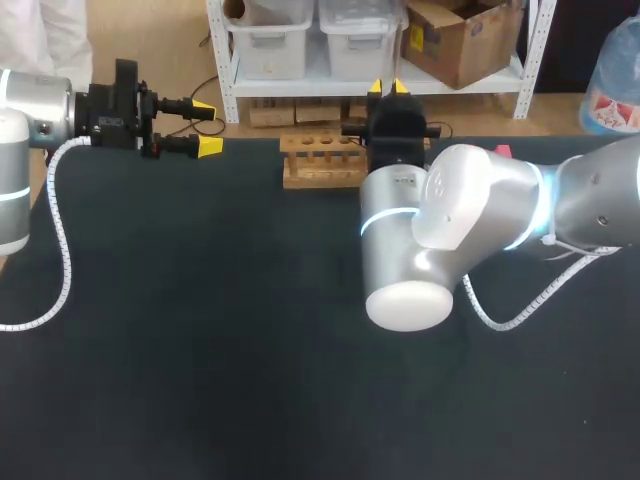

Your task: Grasp the test tube, adjust it, and insert it.

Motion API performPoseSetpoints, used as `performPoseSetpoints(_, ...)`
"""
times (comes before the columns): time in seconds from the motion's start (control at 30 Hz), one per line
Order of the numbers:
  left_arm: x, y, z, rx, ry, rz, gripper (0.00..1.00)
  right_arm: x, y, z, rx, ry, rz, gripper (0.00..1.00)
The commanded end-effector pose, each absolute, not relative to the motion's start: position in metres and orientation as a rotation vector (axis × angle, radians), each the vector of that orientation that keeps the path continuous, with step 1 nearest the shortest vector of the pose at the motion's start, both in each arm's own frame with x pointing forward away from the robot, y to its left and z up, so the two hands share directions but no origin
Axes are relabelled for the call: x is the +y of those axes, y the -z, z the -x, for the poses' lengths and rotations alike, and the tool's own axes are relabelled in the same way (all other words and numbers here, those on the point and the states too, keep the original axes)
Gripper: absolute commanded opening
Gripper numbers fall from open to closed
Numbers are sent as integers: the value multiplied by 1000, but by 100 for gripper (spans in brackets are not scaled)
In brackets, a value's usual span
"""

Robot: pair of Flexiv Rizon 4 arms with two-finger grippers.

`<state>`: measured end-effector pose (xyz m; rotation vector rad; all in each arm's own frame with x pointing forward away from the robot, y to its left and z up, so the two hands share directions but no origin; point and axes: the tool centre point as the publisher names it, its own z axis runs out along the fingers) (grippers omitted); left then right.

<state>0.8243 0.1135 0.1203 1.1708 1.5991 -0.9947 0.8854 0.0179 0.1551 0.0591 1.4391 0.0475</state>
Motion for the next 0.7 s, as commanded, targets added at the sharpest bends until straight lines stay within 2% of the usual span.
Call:
performPoseSetpoints(0.03, 114, -119, -823, 1595, 991, -1168, 100, 16, -153, -888, 1423, -230, 143, 0)
performPoseSetpoints(0.7, 114, -119, -823, 1595, 991, -1168, 100, 14, -143, -894, 1442, -233, 137, 0)
